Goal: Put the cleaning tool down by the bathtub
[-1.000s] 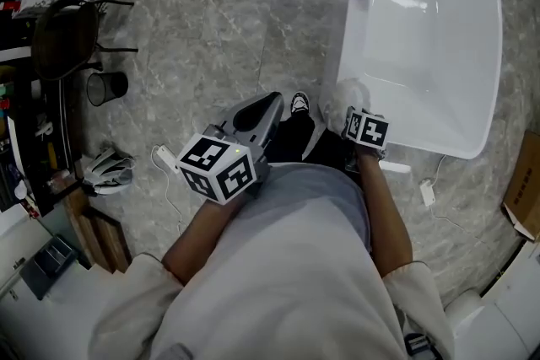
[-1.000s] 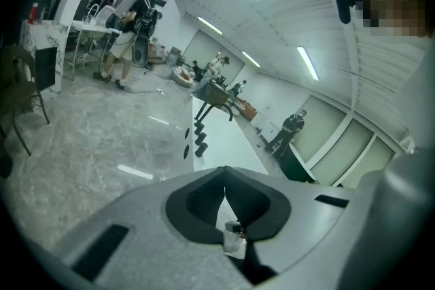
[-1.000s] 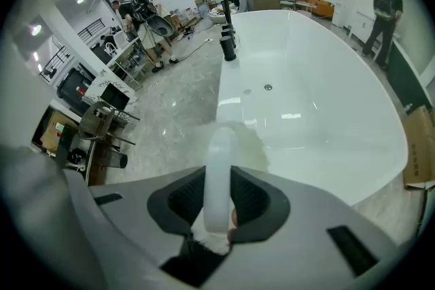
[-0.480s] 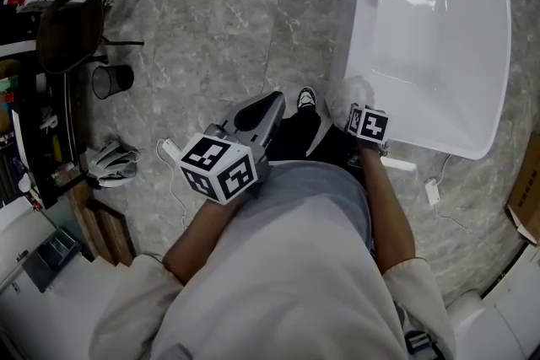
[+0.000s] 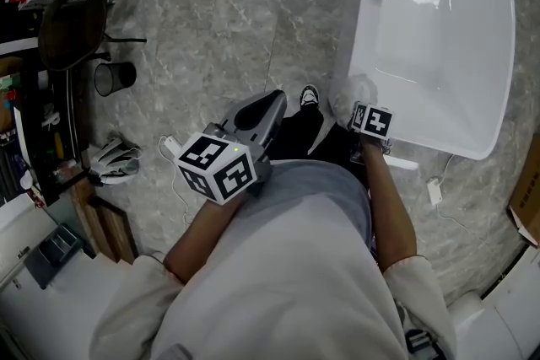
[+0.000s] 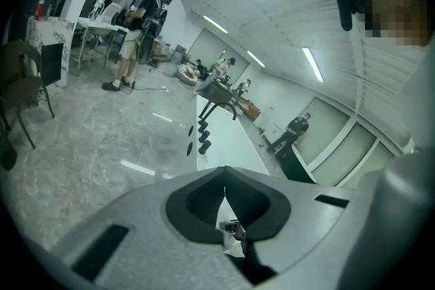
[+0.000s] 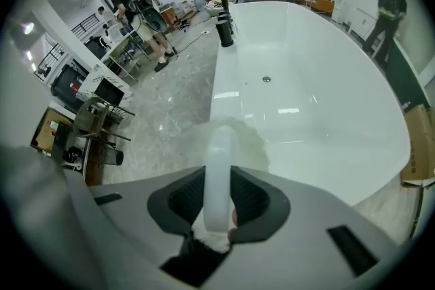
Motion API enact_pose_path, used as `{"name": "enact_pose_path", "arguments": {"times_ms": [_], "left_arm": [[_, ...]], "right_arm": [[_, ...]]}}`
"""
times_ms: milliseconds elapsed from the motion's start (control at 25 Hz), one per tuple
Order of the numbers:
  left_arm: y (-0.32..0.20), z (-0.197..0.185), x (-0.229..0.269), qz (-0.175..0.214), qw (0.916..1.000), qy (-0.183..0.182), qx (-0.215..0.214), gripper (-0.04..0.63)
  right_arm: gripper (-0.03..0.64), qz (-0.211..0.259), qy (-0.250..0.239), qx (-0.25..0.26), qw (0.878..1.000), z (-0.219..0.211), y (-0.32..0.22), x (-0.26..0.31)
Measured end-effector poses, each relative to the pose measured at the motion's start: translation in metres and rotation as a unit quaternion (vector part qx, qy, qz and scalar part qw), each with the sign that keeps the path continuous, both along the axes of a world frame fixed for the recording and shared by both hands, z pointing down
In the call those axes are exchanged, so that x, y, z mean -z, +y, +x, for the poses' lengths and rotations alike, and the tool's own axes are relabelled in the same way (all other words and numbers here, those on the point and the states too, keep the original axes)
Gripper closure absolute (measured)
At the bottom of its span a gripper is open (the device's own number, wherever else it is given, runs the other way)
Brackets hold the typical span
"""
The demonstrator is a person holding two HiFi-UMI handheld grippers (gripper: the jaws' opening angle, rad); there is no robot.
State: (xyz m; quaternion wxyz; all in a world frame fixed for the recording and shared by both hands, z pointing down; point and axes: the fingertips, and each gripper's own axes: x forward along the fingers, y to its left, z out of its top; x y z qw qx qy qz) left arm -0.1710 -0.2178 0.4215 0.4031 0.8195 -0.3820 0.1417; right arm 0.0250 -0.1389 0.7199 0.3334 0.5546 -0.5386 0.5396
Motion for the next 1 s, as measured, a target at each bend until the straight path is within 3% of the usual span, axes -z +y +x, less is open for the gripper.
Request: {"name": "enact_pose_path", "arguments": {"times_ms": [1000], "left_arm": [[-0.001, 0.003, 0.002, -0.004, 0.9998, 0.021, -0.004, 0.591]], "right_arm": [[0.506, -0.018, -0.048, -0.02, 0.999, -0.009, 0.01, 0.0]]}}
